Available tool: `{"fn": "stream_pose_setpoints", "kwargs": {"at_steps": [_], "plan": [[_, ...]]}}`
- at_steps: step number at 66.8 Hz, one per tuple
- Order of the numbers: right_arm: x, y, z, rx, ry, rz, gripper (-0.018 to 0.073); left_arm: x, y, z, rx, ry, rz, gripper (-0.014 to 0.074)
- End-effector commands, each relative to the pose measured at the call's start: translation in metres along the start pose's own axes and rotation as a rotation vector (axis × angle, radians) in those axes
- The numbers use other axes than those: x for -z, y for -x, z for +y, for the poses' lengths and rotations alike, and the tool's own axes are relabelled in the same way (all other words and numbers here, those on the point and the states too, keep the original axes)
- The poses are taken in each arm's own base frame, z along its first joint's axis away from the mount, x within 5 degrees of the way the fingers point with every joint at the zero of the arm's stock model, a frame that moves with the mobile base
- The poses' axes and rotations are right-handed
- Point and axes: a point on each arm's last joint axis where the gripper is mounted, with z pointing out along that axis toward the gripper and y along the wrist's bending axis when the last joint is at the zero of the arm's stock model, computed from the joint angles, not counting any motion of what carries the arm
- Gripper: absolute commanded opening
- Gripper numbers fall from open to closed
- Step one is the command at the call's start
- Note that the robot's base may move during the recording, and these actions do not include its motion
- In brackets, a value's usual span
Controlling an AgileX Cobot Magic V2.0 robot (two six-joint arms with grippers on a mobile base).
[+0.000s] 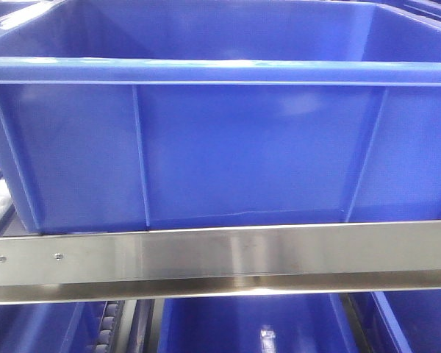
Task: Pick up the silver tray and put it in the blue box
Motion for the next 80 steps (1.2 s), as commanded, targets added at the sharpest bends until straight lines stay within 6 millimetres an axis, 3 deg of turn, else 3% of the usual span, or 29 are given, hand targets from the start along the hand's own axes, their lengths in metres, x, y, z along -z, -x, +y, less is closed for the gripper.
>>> {"fn": "stream_pose_setpoints", "kwargs": {"at_steps": [1, 25, 48, 80], "plan": [[-0.001, 0.009, 0.002, 0.023, 0.016, -0.092, 0.0053, 0.002, 0.010, 0.000, 0.008, -0.001, -0.109, -0.0105], [-0.013, -0.025, -0.012, -0.050, -0.213, -0.132, 0.0053, 0.002, 0.010, 0.000, 0.008, -0.001, -0.109, -0.0105], [-0.015, -0.089, -0.015, 0.007, -0.254, -0.296, 0.0053, 0.002, 0.010, 0.000, 0.008, -0.001, -0.109, -0.0105], [-0.015, -0.090, -0.015, 0.004, -0.255, -0.268, 0.0053, 0.002, 0.010, 0.000, 0.008, 0.000, -0.107, -0.0105]]}}
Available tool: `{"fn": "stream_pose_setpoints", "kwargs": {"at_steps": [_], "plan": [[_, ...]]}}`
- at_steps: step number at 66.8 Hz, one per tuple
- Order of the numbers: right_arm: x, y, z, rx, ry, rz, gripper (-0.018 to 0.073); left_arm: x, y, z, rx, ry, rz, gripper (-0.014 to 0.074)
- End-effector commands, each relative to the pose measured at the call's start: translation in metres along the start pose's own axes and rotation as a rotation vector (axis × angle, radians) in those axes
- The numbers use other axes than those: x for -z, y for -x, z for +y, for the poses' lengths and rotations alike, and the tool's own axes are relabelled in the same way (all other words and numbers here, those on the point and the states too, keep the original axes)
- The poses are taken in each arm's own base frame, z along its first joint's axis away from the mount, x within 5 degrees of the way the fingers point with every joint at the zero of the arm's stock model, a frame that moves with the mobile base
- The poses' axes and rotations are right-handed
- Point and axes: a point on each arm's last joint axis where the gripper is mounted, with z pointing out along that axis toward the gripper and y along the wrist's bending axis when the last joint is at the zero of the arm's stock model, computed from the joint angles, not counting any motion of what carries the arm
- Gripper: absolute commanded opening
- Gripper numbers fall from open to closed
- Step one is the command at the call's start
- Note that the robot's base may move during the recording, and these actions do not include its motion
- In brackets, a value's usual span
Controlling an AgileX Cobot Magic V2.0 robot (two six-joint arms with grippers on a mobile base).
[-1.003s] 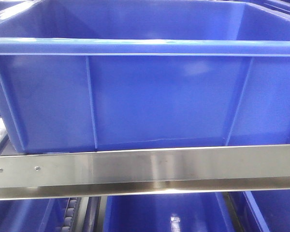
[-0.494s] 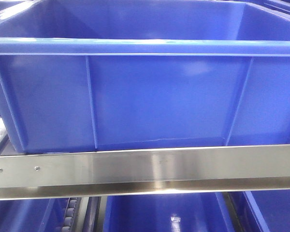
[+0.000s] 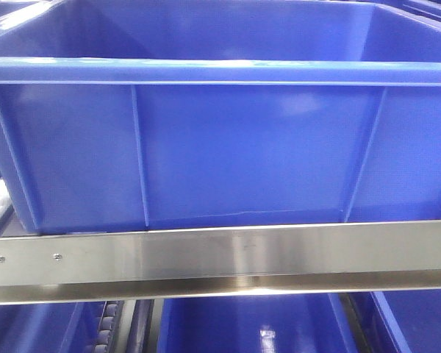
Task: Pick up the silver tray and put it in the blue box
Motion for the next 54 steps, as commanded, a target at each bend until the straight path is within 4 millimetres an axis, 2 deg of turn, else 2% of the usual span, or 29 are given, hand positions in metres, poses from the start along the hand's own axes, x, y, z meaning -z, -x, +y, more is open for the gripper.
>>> {"fn": "stream_pose_setpoints", "kwargs": {"at_steps": [1, 54], "plan": [[0.0020, 0.0087, 0.0003, 0.014, 0.001, -0.112, 0.0053, 0.0017, 0.0098, -0.0001, 0.008, 0.000, -0.105, -0.0105], [0.0020, 0.0087, 0.0003, 0.014, 0.001, -0.112, 0.0053, 0.0017, 0.0098, -0.0001, 0.008, 0.000, -0.105, -0.0105]]}}
